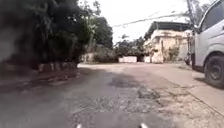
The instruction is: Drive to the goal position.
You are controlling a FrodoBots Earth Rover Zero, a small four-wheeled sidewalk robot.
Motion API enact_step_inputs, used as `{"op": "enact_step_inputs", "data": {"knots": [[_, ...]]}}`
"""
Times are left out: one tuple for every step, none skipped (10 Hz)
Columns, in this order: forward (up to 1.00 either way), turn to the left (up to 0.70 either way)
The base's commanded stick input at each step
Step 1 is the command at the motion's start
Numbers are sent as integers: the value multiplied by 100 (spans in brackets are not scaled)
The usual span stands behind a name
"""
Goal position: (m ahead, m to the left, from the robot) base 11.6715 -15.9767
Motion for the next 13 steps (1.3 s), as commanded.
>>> {"op": "enact_step_inputs", "data": {"knots": [[85,0],[85,0],[85,0],[85,0],[85,0],[85,0],[85,-2],[85,-31],[85,-34],[85,-34],[85,-34],[85,-34],[85,-34]]}}
